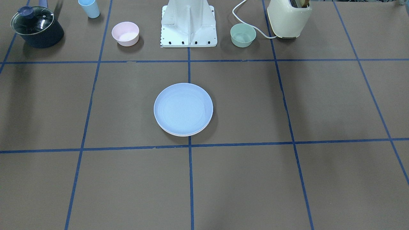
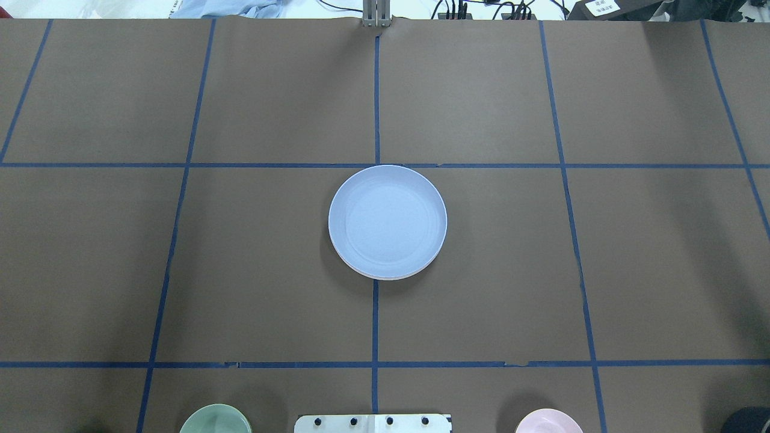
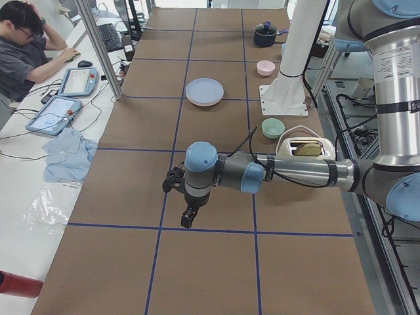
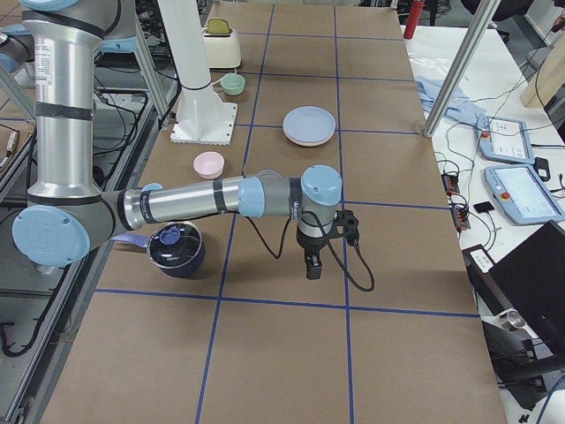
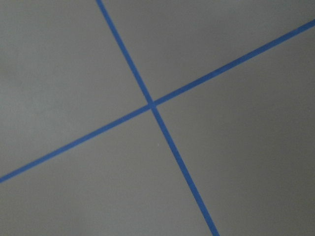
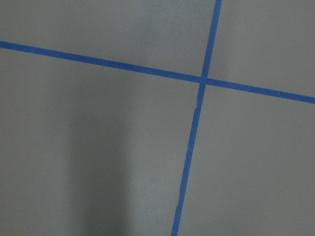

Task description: Stack three plates with pink and blue

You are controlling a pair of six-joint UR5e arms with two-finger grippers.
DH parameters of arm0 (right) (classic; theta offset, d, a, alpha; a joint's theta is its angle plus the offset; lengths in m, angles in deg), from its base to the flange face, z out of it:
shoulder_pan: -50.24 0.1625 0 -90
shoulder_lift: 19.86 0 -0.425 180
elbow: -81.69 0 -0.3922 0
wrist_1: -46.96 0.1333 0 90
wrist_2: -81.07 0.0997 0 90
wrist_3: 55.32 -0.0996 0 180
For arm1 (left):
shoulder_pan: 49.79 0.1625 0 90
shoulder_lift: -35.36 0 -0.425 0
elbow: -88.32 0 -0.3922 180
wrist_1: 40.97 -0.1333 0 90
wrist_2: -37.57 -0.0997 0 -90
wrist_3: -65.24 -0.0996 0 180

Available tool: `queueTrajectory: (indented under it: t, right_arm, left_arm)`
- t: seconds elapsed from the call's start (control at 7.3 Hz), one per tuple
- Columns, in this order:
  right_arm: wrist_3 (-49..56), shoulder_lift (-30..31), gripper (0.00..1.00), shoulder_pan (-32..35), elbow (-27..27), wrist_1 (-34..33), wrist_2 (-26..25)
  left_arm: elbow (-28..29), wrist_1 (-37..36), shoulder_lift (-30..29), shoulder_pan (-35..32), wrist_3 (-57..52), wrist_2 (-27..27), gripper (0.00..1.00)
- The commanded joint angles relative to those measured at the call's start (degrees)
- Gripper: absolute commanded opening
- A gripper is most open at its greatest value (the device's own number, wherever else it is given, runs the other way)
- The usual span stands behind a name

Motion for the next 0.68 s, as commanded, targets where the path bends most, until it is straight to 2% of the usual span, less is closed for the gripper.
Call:
queueTrajectory:
  t: [0.0, 0.55]
  right_arm:
    - [-0.2, 1.9, 1.0, 1.0, 0.0, 0.0, 0.1]
    - [-0.2, 2.3, 1.0, 1.4, 0.1, 0.1, 0.2]
  left_arm:
    - [0.1, -7.2, 0.3, -1.5, -0.2, 2.2, 1.0]
    - [0.0, -6.9, -3.5, -3.0, 0.6, 2.8, 1.0]
